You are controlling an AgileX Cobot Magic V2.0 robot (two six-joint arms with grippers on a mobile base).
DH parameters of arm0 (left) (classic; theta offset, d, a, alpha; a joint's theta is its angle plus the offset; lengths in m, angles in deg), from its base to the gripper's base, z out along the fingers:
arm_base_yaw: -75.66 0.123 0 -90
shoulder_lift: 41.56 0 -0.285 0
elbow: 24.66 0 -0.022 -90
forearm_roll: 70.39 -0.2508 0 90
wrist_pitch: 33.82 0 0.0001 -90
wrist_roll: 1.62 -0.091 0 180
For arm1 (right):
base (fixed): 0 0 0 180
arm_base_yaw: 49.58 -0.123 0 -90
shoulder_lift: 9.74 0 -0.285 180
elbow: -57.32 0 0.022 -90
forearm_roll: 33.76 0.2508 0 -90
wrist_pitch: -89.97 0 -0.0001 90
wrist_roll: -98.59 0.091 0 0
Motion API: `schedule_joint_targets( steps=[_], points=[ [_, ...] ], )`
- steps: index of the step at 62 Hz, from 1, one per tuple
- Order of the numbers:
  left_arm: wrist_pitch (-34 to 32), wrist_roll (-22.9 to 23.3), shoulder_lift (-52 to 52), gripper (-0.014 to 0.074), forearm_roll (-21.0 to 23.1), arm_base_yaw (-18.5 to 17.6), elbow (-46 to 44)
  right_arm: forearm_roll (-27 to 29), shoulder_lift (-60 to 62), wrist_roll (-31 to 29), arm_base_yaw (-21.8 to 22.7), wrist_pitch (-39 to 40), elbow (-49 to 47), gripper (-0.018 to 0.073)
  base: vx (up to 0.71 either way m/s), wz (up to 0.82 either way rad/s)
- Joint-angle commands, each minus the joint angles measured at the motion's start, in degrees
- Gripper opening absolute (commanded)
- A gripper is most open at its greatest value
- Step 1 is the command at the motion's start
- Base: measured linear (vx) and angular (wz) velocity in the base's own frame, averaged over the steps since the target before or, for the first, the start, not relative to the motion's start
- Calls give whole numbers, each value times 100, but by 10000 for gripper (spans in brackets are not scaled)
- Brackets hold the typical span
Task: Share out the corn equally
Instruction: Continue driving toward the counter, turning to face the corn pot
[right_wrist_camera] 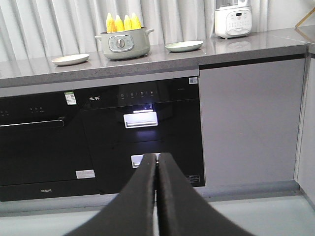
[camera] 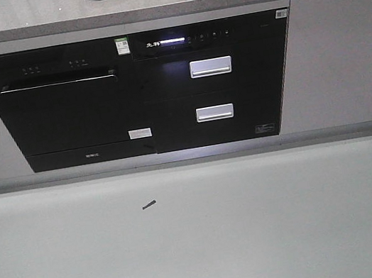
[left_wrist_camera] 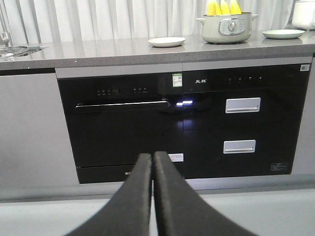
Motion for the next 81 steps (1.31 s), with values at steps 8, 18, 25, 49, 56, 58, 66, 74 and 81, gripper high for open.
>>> schedule_joint_targets(
  steps=[8,18,25,49,56,58,66,74,81],
  points=[
    [-420,40,-94,-6,0,5,86,-40,25,-58,25,414,42,-6,11,1],
    [-420,40,-94,-6,0,5,86,-40,25,-58,25,419,42,-6,10,0],
    [-420,40,-94,-6,0,5,86,-40,25,-58,25,419,42,-6,10,0],
    [-420,40,-94,-6,0,5,86,-40,25,-58,25,419,42,-6,8,0],
    [-420,40,-94,-6,0,5,86,-40,25,-58,25,419,42,-6,6,-2],
    [-420,40,-94,-6,0,5,86,-40,25,-58,25,419,42,-6,6,-3],
    [-420,40,-94,-6,0,5,86,-40,25,-58,25,419,42,-6,6,-3],
    [-420,40,-94,-6,0,5,86,-40,25,-58,25,419,42,-6,6,-3],
    [-420,40,-94,-6,0,5,86,-40,25,-58,25,414,42,-6,5,-3]
  ],
)
